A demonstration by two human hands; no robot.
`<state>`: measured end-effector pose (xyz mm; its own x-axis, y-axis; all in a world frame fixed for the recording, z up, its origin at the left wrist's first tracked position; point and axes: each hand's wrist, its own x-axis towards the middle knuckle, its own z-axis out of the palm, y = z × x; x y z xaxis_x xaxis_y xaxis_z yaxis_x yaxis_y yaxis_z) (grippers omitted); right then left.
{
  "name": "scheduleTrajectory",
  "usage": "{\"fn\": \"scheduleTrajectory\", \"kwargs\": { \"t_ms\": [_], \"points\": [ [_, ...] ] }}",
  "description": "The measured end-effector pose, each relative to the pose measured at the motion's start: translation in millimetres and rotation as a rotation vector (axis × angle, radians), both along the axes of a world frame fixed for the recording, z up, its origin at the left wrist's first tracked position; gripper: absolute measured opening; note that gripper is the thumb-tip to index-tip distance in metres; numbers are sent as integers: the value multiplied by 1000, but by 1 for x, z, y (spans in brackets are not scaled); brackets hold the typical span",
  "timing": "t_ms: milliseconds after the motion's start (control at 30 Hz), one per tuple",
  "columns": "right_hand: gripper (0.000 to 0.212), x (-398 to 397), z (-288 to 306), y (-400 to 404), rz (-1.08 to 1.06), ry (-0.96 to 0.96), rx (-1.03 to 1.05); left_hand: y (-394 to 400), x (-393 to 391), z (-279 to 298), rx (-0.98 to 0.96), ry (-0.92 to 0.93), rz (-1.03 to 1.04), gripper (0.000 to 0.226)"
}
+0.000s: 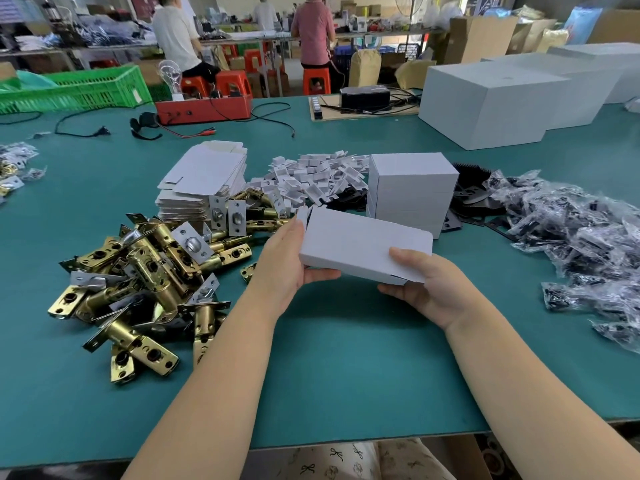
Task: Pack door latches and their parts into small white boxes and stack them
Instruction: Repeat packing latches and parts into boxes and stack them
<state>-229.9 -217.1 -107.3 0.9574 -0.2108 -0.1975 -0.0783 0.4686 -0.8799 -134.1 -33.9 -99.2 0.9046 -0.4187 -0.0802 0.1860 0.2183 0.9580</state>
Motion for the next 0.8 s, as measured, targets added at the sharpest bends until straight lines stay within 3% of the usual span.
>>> {"fn": "scheduleTrajectory", "kwargs": {
  "t_ms": [233,633,800],
  "points": [
    [39,-1,-1,0,18,-5,-24,4,0,3,-13,-13,-43,30],
    [33,-1,-2,-3,-17,0,4,6,-3,1,179,-278,-72,37],
    [35,-1,-2,-3,-10,5,9,8,-3,4,137,-308,-78,34]
  ]
}}
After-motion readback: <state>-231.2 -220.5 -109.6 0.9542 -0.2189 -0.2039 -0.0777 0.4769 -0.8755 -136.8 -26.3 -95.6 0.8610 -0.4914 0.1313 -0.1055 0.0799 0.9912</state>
